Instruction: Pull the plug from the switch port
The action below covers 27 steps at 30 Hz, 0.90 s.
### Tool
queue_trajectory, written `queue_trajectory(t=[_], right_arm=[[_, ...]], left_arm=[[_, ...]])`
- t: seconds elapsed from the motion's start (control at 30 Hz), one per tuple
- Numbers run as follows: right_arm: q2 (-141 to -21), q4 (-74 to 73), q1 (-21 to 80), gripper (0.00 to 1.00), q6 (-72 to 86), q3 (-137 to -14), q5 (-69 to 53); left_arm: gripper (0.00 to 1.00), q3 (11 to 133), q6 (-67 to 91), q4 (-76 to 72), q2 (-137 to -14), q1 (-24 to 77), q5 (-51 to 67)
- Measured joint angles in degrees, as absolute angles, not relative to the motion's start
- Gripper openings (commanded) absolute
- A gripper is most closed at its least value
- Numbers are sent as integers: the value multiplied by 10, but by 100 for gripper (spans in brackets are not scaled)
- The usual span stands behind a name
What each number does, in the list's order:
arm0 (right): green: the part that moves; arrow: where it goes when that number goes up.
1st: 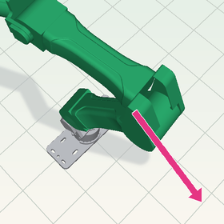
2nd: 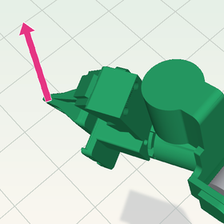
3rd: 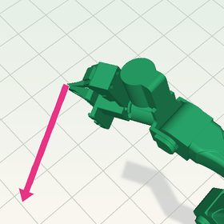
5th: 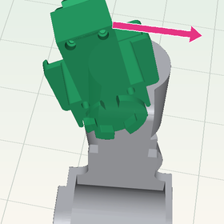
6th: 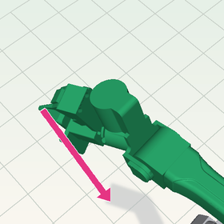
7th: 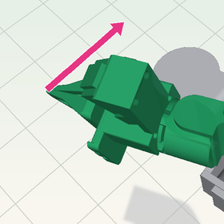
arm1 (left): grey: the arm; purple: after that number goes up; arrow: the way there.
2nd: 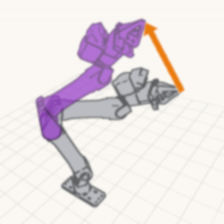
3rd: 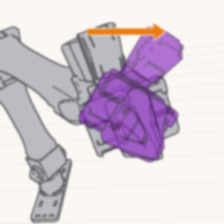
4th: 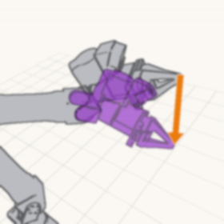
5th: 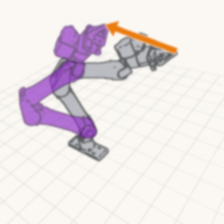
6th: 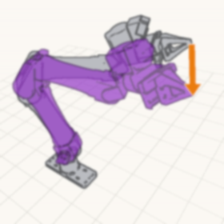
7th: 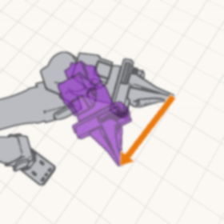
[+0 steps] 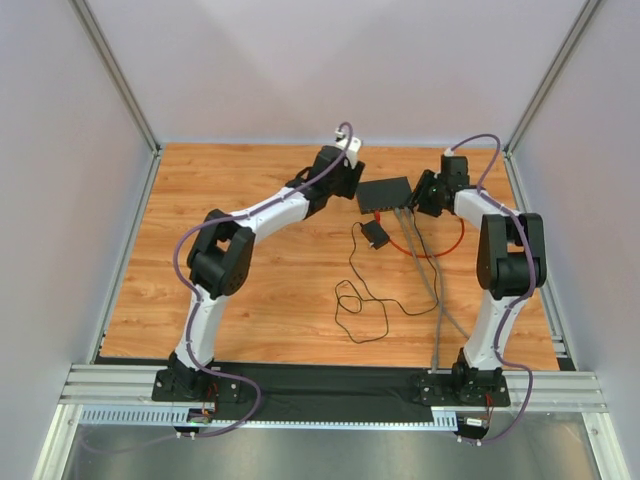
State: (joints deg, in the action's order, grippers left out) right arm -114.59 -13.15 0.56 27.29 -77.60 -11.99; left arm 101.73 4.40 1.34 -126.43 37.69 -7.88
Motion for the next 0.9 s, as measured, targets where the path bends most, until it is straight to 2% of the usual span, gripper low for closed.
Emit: queue_trajectory(t=[0.1,0.23,0.47,0.9], right_arm=[[-1107,-146,51,49,245,-767,-98],[-1089,-169,107,44,216,-797,-97],[-1152,-244,154,41,185,-898,-97],[-1219,-390,184,36,138,-952,-83]], left_arm=[[65,997,89,15,-1235,345,-101],[65,970,127,15,-1204,317,-132],[65,939,169,18,-1189,308,-135],[64,921,192,20,-1174,296,-127]])
